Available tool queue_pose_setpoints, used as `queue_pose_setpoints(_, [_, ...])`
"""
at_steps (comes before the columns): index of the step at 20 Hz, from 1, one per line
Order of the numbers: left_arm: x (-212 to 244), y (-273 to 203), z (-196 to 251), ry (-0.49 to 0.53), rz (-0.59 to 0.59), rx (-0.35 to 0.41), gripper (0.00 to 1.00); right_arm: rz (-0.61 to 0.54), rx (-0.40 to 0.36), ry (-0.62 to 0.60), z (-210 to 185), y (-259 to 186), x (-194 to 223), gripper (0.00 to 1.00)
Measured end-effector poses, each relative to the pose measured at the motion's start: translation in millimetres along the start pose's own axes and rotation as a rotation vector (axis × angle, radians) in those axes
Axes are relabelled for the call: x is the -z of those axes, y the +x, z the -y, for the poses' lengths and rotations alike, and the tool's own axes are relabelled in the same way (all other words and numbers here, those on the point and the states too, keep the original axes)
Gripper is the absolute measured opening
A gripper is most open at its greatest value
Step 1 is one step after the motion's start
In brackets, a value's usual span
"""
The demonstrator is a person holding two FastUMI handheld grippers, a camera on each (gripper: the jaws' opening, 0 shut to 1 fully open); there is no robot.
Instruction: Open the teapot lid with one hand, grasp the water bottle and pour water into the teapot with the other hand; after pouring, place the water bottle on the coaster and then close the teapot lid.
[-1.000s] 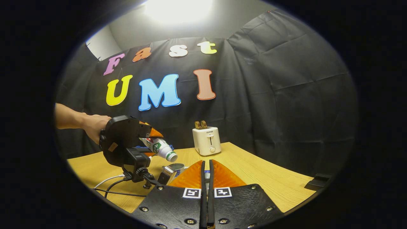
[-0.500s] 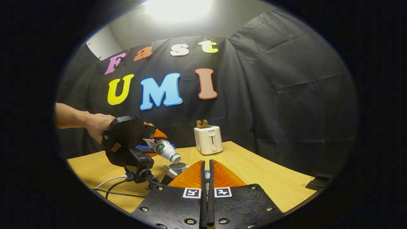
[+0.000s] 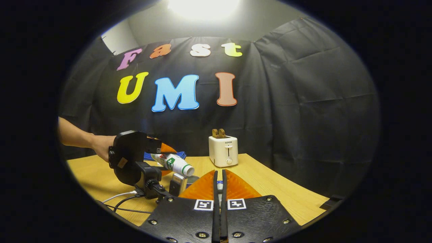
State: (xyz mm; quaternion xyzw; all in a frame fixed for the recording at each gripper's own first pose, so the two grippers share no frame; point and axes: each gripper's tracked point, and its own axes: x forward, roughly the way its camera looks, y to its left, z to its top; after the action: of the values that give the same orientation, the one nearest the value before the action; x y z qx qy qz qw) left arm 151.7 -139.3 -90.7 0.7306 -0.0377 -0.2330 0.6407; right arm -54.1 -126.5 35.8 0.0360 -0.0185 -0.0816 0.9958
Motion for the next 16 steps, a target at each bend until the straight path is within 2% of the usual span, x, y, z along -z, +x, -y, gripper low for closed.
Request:
queue_pose_setpoints(2, [15.8,2.8,4.2,-0.158,0.004,-0.003,0.83,-0.016,-0.024,-0.011,-11.6,9.9,-5.0,0.01])
queue_pose_setpoints(3, [25.9,5.8,6.0,-0.279,0.007,-0.015,0.83,-0.021,-0.039,-0.017,-19.6,16.5,-6.3,0.01])
queue_pose_setpoints(5, [35.8,-15.0,-0.3,-0.487,0.042,-0.078,0.83,-0.025,-0.066,-0.043,-34.9,40.0,-8.9,0.01])
queue_pose_setpoints(7, [49.7,-20.7,-12.1,-0.608,0.049,-0.141,0.83,-0.036,-0.105,-0.052,-53.3,62.9,-8.0,0.01])
queue_pose_setpoints(10, [81.9,-46.3,-10.2,-0.922,0.05,-0.196,0.83,-0.078,-0.146,-0.062,-76.2,95.8,7.8,0.01])
queue_pose_setpoints(11, [97.8,-54.7,-13.1,-1.07,0.061,-0.22,0.81,-0.103,-0.141,-0.092,-80.2,112.2,20.1,0.01])
queue_pose_setpoints(12, [111.9,-59.9,-9.9,-1.215,0.076,-0.209,0.8,-0.116,-0.137,-0.107,-83.5,121.7,26.8,0.01])
queue_pose_setpoints(14, [152.7,-66.8,-20.0,-1.371,0.049,-0.256,0.78,-0.122,-0.133,-0.114,-88.5,134.3,35.7,0.01])
queue_pose_setpoints(15, [167.3,-70.2,-25.0,-1.418,0.043,-0.275,0.82,-0.129,-0.132,-0.112,-89.1,138.2,39.6,0.01])
queue_pose_setpoints(16, [184.5,-74.8,-32.3,-1.52,0.053,-0.294,0.82,-0.143,-0.129,-0.109,-89.3,142.7,45.7,0.01])
